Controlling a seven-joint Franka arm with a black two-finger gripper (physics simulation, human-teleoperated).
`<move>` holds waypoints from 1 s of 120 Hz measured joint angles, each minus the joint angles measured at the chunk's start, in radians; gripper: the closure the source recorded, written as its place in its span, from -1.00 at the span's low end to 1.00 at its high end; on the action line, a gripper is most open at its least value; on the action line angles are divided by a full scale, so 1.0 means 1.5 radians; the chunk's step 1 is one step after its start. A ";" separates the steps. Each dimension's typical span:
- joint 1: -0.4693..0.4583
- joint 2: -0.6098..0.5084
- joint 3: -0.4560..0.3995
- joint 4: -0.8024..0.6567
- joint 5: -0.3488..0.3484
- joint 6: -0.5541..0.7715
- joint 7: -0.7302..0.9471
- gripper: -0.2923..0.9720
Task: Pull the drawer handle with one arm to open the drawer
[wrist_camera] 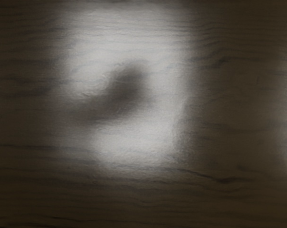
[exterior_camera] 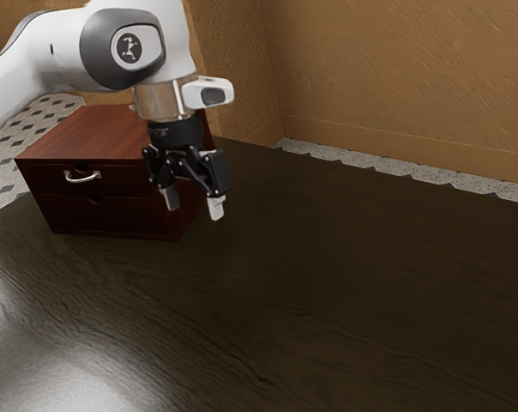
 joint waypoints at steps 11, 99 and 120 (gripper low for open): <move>0.000 0.000 0.000 0.000 0.000 0.010 0.001 -0.54; -0.008 -0.060 0.029 -0.042 0.077 0.015 0.089 -0.54; 0.001 -0.174 0.117 -0.195 0.105 0.077 0.242 -0.54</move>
